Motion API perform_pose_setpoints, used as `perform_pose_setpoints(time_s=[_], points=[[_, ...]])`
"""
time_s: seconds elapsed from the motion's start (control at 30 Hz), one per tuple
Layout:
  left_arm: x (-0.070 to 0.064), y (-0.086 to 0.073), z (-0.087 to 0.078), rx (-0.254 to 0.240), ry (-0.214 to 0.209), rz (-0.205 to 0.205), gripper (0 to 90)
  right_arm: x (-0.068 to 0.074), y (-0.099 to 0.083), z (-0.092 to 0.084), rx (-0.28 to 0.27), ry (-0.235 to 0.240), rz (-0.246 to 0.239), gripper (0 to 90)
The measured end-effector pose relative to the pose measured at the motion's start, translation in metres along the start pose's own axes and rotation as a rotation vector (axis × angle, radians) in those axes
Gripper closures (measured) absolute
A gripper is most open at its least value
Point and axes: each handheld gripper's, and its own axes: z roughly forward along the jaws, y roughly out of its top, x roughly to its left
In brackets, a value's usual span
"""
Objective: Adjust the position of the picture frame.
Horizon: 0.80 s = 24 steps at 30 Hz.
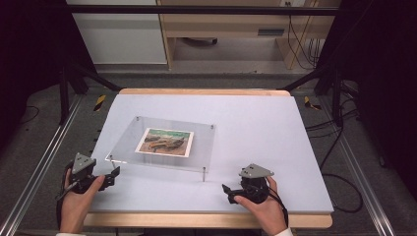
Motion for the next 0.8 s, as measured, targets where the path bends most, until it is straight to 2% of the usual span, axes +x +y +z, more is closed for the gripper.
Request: perform_pose_setpoints(time_s=[0.1, 0.13, 0.17, 0.2, 0.23, 0.3, 0.33, 0.37, 0.4, 0.43, 0.47, 0.5, 0.6, 0.67, 0.7, 0.73, 0.8], points=[[0.001, 0.000, -0.001, -0.002, -0.013, 0.013, 5.7, 0.005, 0.001, 0.003, 0.008, 0.004, -0.005, 11.0], [0.002, -0.001, -0.002, -0.007, -0.010, 0.030, 5.7, 0.013, 0.004, 0.005, 0.004, 0.018, -0.029, 14.0], [0.002, -0.001, -0.002, -0.007, -0.010, 0.030, 5.7, 0.013, 0.004, 0.005, 0.004, 0.018, -0.029, 14.0], [0.002, -0.001, -0.002, -0.025, 0.013, 0.044, 5.5, 0.021, 0.006, 0.007, 0.002, 0.005, -0.060, 19.9], [0.002, -0.001, -0.002, -0.025, 0.013, 0.044, 4.9, 0.021, 0.006, 0.007, 0.002, 0.005, -0.060, 19.9], [0.004, -0.002, -0.002, -0.034, 0.010, 0.046, 3.9, 0.029, 0.008, 0.010, -0.006, 0.005, -0.065, 26.1], [0.006, -0.003, -0.001, -0.042, 0.013, 0.038, 2.7, 0.035, 0.009, 0.014, -0.011, 0.025, -0.069, 28.5], [0.006, -0.003, -0.001, -0.042, 0.013, 0.038, 2.6, 0.038, 0.009, 0.015, -0.026, 0.029, -0.068, 31.9], [0.007, -0.004, 0.000, -0.046, 0.009, 0.019, 2.6, 0.041, 0.010, 0.017, -0.042, 0.034, -0.070, 34.3], [0.007, -0.004, 0.000, -0.046, 0.009, 0.019, 2.7, 0.041, 0.010, 0.017, -0.042, 0.034, -0.070, 34.3], [0.007, -0.004, 0.000, -0.049, 0.010, 0.011, 2.8, 0.047, 0.010, 0.023, -0.048, 0.057, -0.057, 37.2], [0.008, -0.003, -0.002, -0.053, 0.011, 0.004, 2.9, 0.050, 0.010, 0.026, -0.062, 0.060, -0.046, 39.1], [0.008, -0.003, -0.003, -0.059, 0.005, -0.019, 3.3, 0.054, 0.012, 0.031, -0.073, 0.093, -0.025, 41.0], [0.010, -0.002, -0.004, -0.064, -0.003, -0.048, 3.4, 0.060, 0.016, 0.038, -0.064, 0.085, -0.023, 40.1], [0.010, -0.002, -0.004, -0.064, -0.003, -0.048, 3.6, 0.060, 0.016, 0.038, -0.064, 0.085, -0.023, 40.1], [0.011, -0.002, -0.004, -0.061, -0.012, -0.067, 3.9, 0.061, 0.018, 0.041, -0.064, 0.109, -0.009, 39.8], [0.011, -0.003, -0.003, -0.057, -0.013, -0.076, 4.1, 0.058, 0.020, 0.046, -0.060, 0.091, 0.014, 45.9]])
